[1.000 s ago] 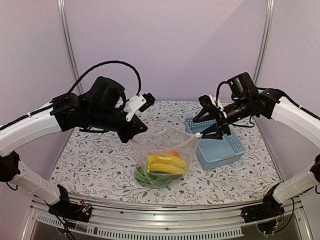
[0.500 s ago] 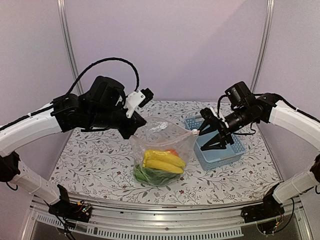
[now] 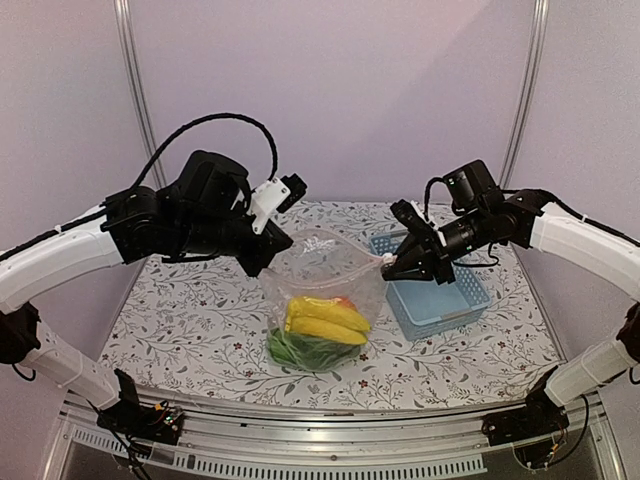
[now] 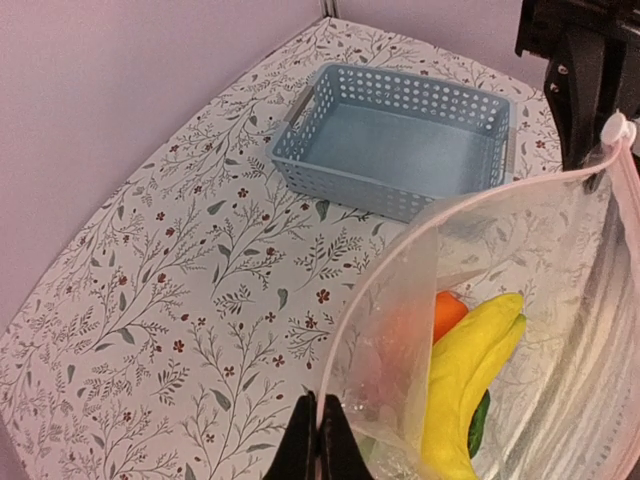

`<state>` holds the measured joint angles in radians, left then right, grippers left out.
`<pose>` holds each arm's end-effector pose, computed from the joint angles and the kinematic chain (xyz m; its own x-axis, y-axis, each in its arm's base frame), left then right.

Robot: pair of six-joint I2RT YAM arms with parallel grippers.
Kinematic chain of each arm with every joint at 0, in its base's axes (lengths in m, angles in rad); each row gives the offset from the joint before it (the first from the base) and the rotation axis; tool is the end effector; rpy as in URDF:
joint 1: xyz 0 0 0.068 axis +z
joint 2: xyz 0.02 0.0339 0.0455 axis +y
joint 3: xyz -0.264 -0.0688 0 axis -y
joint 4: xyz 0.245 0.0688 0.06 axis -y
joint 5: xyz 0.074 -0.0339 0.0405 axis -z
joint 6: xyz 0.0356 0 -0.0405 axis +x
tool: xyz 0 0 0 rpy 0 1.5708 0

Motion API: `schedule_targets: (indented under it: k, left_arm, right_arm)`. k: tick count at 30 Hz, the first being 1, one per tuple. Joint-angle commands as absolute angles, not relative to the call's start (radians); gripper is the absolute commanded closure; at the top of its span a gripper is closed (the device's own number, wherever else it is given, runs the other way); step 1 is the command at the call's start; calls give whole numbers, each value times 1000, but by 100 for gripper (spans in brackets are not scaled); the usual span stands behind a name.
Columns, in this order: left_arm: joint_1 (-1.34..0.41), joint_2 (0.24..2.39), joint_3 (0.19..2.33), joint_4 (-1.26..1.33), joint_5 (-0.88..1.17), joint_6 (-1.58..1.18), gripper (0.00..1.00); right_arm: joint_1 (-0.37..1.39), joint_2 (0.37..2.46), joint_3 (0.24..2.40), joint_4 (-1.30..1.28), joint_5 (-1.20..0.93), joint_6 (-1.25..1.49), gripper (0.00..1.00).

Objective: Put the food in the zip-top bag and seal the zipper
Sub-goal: Pass from the left arm to the right

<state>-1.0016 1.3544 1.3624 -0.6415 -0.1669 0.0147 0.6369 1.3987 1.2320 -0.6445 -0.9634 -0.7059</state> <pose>0.1644 -0.2459 0.3687 -0.3079 0.5081 -0.8044 0.7631 0.6368 0.1102 0.2168 0.1967 0.3237 0.0715 -0.4077 -0.9103 -0.9824 -0.1865 0.0064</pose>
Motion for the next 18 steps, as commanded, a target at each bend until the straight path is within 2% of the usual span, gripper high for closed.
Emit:
schedule_targets:
  k: [1, 3, 4, 8, 10, 13, 18]
  left_arm:
    - [-1008, 1356, 1429, -659, -161, 9, 94]
    - [-1015, 1363, 1508, -694, -128, 3, 73]
    - [-1022, 1362, 1547, -709, -107, -8, 67]
    - [-1094, 1338, 1674, -719, -72, -2, 50]
    - [-1140, 1362, 1734, -746, -51, 20, 46]
    - [-1180, 1447, 1824, -824, 28, 4, 46]
    - [-1203, 1598, 1887, -975, 29, -33, 45]
  right_arm:
    - [643, 1411, 1247, -586, -961, -630, 94]
    - [642, 1416, 1257, -588, -962, -610, 98]
    - [643, 1417, 1259, -587, -963, -605, 99]
    - [643, 1417, 1268, -588, -957, -589, 100]
    - [643, 1415, 1269, -588, -950, -578, 100]
    - [643, 1406, 1269, -588, -944, -572, 100]
    - [643, 1396, 1271, -588, -939, -565, 100]
